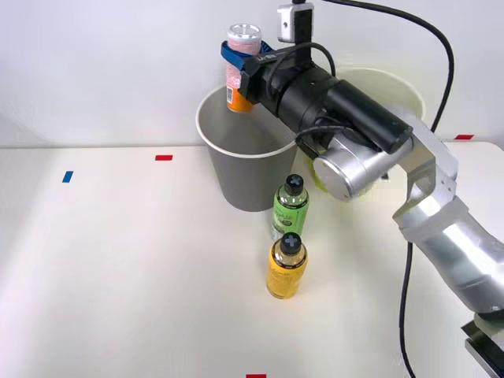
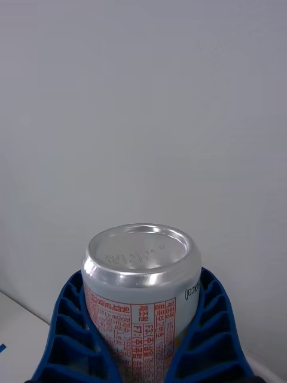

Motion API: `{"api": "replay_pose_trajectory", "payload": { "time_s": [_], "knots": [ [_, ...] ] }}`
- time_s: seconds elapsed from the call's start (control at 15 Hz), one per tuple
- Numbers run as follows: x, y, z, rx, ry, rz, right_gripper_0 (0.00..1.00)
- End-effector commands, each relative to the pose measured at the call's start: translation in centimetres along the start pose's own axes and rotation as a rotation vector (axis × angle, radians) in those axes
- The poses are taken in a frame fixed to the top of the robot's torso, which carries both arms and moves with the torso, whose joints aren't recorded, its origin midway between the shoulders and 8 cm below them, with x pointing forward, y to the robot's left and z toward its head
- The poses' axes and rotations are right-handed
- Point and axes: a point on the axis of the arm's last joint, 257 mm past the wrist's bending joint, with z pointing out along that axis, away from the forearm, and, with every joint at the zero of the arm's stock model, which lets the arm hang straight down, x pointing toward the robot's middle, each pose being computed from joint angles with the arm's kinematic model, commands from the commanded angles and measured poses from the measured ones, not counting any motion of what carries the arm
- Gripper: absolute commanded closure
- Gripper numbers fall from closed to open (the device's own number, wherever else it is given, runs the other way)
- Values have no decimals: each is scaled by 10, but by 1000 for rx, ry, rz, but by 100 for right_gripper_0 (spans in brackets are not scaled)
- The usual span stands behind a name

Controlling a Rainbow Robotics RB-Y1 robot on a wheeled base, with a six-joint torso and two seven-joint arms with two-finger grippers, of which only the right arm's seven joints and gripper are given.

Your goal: Put cans in the gray bin, plastic bottles in the light green bin

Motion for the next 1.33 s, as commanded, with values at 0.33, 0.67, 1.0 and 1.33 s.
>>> {"api": "replay_pose_trajectory", "payload": {
  "time_s": [0.33,0.67,1.0,1.33],
  "knots": [
    [2,-4,4,12,7,-27,0],
    [-9,2,2,-4,-13,-19,0],
    [-19,15,-40,-40,-52,0,0],
    [-47,-7,-105,16,-128,-37,0]
  ]
}}
